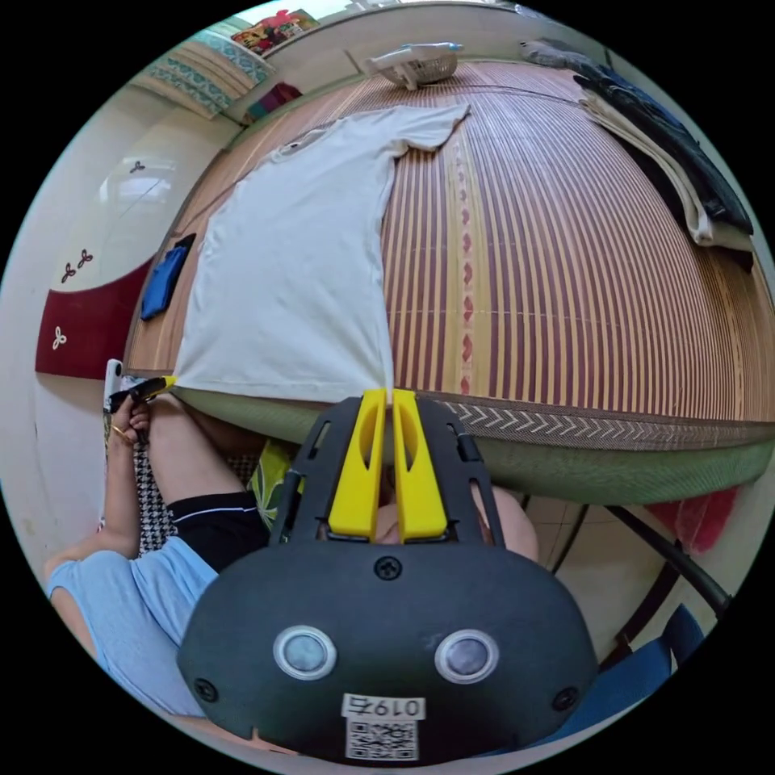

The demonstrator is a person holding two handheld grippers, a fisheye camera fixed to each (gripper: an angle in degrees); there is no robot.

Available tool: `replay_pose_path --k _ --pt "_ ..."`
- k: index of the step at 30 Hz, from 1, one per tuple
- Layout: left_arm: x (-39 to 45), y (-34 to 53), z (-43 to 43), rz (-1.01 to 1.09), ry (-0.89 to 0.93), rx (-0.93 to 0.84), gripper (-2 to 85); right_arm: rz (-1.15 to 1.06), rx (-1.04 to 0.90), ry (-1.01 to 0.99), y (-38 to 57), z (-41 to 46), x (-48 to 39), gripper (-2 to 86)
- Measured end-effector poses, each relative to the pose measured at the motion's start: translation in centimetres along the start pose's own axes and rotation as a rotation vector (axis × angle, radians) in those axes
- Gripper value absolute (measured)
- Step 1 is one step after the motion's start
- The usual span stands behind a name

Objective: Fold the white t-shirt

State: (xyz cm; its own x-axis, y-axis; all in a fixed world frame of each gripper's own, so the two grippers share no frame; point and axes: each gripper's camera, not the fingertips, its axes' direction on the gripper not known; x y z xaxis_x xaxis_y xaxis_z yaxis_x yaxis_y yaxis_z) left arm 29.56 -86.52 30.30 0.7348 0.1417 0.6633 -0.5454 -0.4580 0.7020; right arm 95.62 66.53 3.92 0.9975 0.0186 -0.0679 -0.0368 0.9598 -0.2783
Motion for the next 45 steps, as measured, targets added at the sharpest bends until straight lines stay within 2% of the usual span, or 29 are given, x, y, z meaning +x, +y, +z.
replay_pose_path --k 4,9,13,16,19,23,31,34,40,45 --pt "0.6 -1.9 0.8 0.018 -0.042 -0.055 1.4 -0.012 -0.075 0.050 -1.6 0.7 -1.2 0.6" --pt "1.5 -3.2 0.5 0.072 -0.068 -0.089 1.3 -0.074 -0.122 0.142 -2.7 0.0 -2.6 7.2" --pt "1.0 -4.4 -1.9 0.067 0.021 0.025 1.0 -0.111 -0.069 0.263 -3.0 -1.9 -3.3 6.5" --pt "1.3 -6.6 -3.6 0.064 -0.008 0.108 0.9 -0.134 0.046 0.297 -4.0 -3.7 -4.2 3.0" --pt "2.5 -9.9 -4.4 0.110 0.017 0.219 1.1 -0.138 0.154 0.289 -6.0 -4.9 -5.8 0.3" --pt "4.9 -16.3 -2.8 0.182 0.110 0.300 1.2 -0.146 0.193 0.305 -10.4 -3.6 -8.5 -0.4" --pt "7.0 -25.3 1.4 0.156 -0.099 0.249 2.2 -0.143 0.186 0.275 -17.1 -0.3 -10.1 1.3" --pt "5.9 -26.8 0.9 0.093 -0.071 0.298 4.2 -0.111 0.192 0.265 -18.5 0.3 -8.8 5.9" --pt "3.4 -30.7 1.1 0.002 0.099 0.314 6.8 -0.001 0.264 0.127 -20.6 0.6 -4.3 5.6" --pt "3.9 -34.5 2.1 -0.003 0.068 0.265 7.7 -0.005 0.334 0.067 -21.6 1.0 -3.2 5.2"
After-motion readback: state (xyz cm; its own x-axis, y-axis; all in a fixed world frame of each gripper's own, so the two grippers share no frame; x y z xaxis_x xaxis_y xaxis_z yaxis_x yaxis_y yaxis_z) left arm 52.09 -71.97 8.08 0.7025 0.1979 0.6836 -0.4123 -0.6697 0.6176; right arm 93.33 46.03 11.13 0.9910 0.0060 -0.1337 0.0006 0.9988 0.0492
